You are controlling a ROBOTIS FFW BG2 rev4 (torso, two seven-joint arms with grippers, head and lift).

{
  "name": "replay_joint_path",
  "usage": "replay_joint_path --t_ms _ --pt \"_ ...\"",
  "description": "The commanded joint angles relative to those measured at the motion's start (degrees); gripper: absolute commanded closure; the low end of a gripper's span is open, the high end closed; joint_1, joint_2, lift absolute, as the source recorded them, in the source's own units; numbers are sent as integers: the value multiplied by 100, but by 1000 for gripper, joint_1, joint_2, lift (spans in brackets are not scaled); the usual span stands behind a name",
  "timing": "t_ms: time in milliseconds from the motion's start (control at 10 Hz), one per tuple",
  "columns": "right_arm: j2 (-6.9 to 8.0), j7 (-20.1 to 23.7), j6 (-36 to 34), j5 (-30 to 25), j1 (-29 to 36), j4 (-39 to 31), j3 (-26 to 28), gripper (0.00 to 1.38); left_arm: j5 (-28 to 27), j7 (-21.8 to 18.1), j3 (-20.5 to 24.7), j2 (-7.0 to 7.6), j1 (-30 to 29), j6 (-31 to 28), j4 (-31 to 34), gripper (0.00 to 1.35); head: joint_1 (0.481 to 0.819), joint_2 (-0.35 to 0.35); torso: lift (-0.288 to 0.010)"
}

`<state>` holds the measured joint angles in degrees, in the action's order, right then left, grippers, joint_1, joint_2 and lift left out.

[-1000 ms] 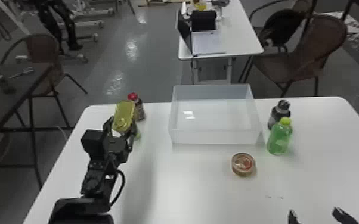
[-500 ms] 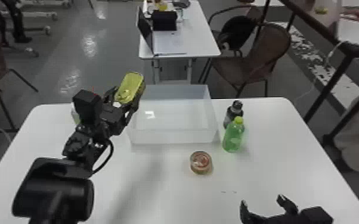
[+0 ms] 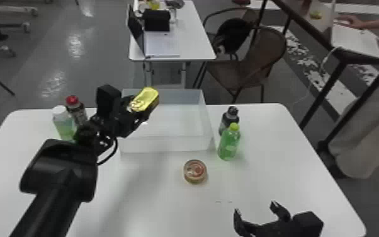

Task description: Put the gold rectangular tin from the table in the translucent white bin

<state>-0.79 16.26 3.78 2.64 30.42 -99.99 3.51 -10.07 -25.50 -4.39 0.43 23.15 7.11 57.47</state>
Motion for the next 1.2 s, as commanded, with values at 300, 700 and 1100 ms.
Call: replay_joint_path --t_ms 300,700,1100 --pt "0 71 0 0 -176 147 -9 107 -1489 89 35 -58 1148 -368 -1941 927 695 -93 -29" --pt "53 123 0 -9 -212 199 -9 107 -1990 107 -176 -58 1227 -403 -1950 677 695 -89 -29" --pt "53 141 0 18 -141 147 26 107 -1788 37 -203 -58 1077 -219 -1766 116 695 -94 -29"
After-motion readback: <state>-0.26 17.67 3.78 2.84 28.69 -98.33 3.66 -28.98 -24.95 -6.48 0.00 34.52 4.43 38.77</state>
